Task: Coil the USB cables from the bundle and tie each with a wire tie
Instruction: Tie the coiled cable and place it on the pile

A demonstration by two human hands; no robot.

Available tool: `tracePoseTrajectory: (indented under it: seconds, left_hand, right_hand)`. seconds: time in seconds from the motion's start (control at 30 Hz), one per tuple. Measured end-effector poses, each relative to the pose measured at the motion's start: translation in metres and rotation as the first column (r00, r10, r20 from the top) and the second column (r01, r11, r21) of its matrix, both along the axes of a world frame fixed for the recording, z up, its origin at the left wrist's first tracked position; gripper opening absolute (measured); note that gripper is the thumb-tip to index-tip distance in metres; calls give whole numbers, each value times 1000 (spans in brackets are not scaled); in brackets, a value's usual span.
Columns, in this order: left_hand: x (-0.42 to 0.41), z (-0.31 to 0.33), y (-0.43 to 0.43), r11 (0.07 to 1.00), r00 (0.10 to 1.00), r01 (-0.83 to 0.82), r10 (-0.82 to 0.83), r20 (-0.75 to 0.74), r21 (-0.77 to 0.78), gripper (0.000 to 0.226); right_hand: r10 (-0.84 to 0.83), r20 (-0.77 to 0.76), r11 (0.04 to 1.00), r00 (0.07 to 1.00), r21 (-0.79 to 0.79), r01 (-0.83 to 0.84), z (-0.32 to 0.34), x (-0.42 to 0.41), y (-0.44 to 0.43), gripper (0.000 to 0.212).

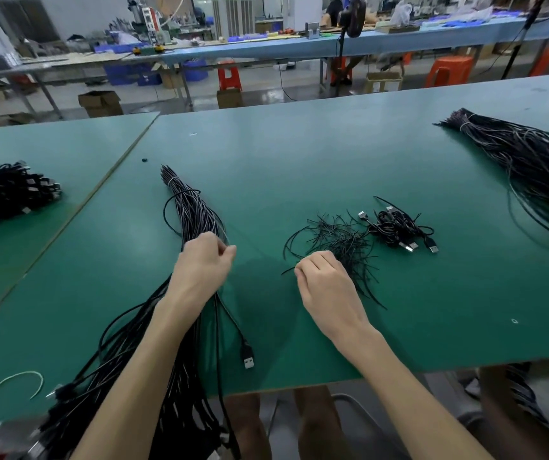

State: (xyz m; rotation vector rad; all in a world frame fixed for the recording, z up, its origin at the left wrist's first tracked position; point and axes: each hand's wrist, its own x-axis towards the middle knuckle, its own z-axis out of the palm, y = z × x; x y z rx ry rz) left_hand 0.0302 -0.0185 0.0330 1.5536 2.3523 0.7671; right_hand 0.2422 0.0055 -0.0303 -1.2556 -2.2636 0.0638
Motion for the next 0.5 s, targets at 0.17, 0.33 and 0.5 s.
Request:
tracePoseTrajectory:
  seconds: [0.17, 0.33, 0.5]
  left_hand:
    - [44, -3, -10, 938, 916, 346, -343, 208, 22, 19]
    - [61, -23, -11, 881, 851, 455, -474, 227, 132, 18]
    - [48, -33, -8, 879, 868, 440, -468, 163, 184, 17]
  right_hand:
    - [79, -101, 995, 992, -45, -84, 3, 2, -1, 22]
    - [71, -420, 952, 905, -241, -187, 6, 9, 4, 25]
    - [-28, -614, 912, 789, -339, -231, 8, 13, 4, 35]
